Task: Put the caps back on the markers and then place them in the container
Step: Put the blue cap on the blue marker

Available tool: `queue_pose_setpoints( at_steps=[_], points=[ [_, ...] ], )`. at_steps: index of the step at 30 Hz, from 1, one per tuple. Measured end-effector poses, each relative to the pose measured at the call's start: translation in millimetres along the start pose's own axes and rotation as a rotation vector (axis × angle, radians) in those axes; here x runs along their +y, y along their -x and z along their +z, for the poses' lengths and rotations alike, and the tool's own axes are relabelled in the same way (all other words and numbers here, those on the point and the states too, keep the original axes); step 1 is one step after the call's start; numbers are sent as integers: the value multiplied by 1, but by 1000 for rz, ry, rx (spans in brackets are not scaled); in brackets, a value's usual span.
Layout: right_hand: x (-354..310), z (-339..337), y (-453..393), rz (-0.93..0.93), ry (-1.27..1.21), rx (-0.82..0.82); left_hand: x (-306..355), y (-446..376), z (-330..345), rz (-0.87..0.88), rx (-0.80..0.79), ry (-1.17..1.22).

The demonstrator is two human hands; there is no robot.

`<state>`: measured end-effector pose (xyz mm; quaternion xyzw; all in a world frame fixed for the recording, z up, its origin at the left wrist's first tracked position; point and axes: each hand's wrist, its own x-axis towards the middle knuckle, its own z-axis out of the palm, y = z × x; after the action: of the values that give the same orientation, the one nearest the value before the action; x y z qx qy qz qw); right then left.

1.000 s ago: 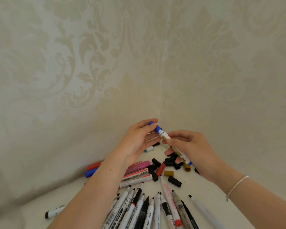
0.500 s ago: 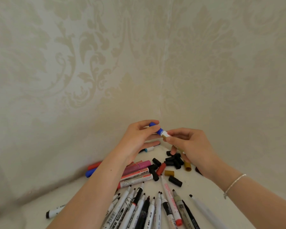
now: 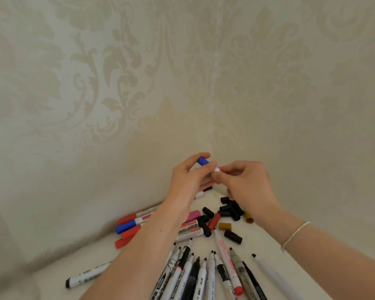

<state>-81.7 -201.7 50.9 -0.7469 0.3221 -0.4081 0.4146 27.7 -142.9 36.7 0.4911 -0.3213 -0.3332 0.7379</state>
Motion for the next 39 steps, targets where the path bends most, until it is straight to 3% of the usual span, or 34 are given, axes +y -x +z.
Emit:
queue_pose_setpoints(
  at_steps=[4, 7, 12, 16, 19, 24, 28, 33, 36, 39],
  points=[
    [1, 2, -5, 70, 11, -34, -3, 1, -2, -42, 11, 25],
    [7, -6, -9, 194, 51, -148, -12, 1, -6, -125, 0, -105],
    [4, -29, -12, 228, 117, -377, 4, -2, -20, -208, -205, -413],
    [-7, -35, -11, 193, 180, -595, 27, 2, -36, -60, -303, -902],
    [-10, -26, -7, 135, 248, -636, 34, 10, -40, 17, -409, -1059],
    [-10, -8, -1, 14, 206, -601, 24, 23, -53, 125, -299, -1218],
    [9, 5, 1, -155, 459, -436, 20, 31, -80, 168, -175, -1474],
    [23, -3, 11, 1, 536, -421, 11, 32, -116, 131, -46, -1754],
    [31, -7, 18, 92, 577, -439, 1, 32, -125, 171, 1, -1795],
    [38, -11, 29, 164, 623, -574, -11, 30, -127, 184, 5, -1760]
  ],
)
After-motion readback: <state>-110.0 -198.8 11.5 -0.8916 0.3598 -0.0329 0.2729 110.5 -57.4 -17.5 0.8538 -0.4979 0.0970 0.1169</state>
